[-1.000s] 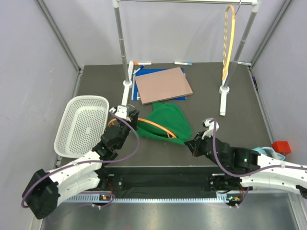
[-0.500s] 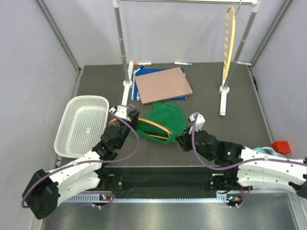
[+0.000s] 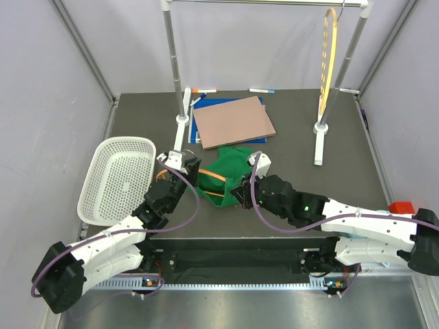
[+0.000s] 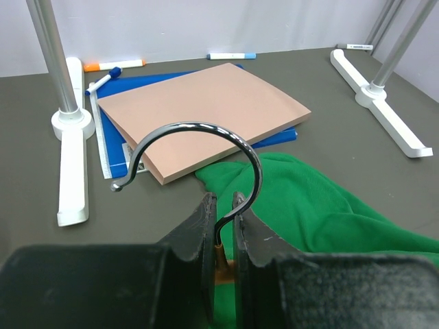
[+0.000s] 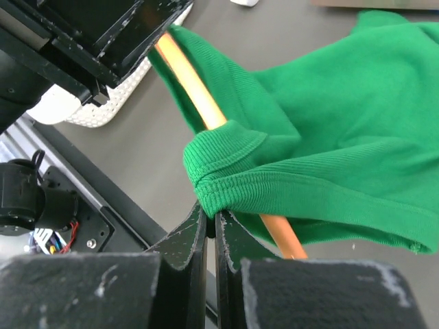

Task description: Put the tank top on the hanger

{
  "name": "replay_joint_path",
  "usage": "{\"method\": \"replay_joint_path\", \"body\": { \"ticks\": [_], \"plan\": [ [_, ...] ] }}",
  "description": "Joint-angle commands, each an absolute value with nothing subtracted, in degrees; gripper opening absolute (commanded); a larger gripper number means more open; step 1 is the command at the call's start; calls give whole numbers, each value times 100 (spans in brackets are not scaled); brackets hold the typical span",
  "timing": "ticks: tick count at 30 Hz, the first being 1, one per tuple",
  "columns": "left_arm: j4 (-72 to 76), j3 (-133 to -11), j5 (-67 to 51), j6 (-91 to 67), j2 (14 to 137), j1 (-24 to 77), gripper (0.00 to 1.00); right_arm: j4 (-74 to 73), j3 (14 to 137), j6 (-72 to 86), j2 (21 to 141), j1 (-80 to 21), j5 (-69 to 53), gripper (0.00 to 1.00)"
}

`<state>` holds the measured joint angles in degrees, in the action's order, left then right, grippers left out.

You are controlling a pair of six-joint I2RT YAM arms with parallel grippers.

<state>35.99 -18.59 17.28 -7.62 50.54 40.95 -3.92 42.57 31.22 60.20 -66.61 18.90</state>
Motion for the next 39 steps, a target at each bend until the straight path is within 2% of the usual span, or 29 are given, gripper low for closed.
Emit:
{"method": "replay_joint_path", "body": {
  "ticks": [1,6,9,10,12,13,16,23,33,39],
  "plan": [
    [4104,-1907,1521,-853,5001,4069,0,263,4597,3032,6293,-6583,1486,0],
    [4113,-1933,1187,-853,4983,4069,0,203,4702,3006,6504,-6583,1301,1],
    [4096,-1995,907,-817,5080,4069,0,18,4930,2901,6469,-6592,1239,27],
    [4087,-2013,836,-809,5124,4069,0,-130,4974,2883,6434,-6592,1213,49],
    [4034,-2065,721,-791,5168,4069,0,-280,4966,2857,6267,-6592,1222,63],
    [4008,-2083,703,-782,5211,4069,0,-368,4966,2839,6197,-6592,1213,76],
    [3946,-2144,686,-773,5256,4069,0,-729,4914,2804,5881,-6592,1204,84],
    [3937,-2145,536,-756,5186,4069,0,-1441,4684,2672,4862,-6592,1485,88],
    [4034,-2118,132,-765,5142,4069,0,-1714,4088,2531,4781,-6592,1828,86],
    [4061,-2136,26,-782,5185,4069,0,-1433,3780,2487,4983,-6601,1802,81]
  ]
}}
